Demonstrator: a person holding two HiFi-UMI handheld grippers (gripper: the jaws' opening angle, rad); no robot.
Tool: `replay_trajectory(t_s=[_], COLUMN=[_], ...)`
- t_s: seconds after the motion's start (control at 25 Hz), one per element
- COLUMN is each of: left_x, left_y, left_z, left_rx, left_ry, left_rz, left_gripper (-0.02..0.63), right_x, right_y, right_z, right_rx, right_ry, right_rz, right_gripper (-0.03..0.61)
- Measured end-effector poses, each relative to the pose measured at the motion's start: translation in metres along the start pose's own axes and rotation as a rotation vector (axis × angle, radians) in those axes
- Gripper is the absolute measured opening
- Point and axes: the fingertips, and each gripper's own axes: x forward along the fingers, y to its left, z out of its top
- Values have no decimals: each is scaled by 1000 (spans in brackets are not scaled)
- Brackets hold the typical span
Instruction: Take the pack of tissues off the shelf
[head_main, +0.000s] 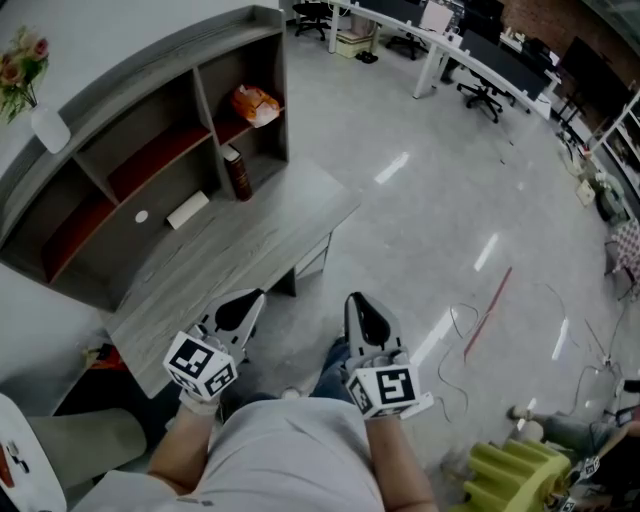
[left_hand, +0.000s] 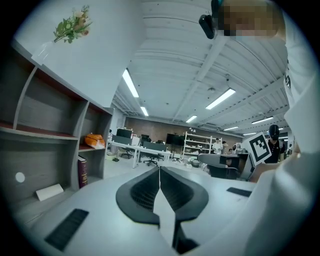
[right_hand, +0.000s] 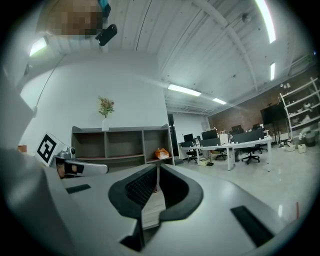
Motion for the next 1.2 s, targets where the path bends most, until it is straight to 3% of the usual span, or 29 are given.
replay_trajectory(t_s=[0.28, 0.72, 0.96, 1.2], left_x=[72, 228, 296, 331], left_y=[51, 128, 166, 221], left_z=[11, 37, 56, 63], left_rx=[-8, -40, -34, -49], left_ry=[0, 1, 4, -4], left_rz=[68, 187, 324, 503], left_gripper=[18, 20, 21, 25], right_x=[83, 218, 274, 327], right_y=[-50, -160, -219, -259], right_z=[3, 23, 36, 38], right_rx=[7, 5, 9, 26], right_ry=[12, 64, 76, 73], right_rz=[64, 182, 248, 289], right_gripper=[26, 26, 26, 26])
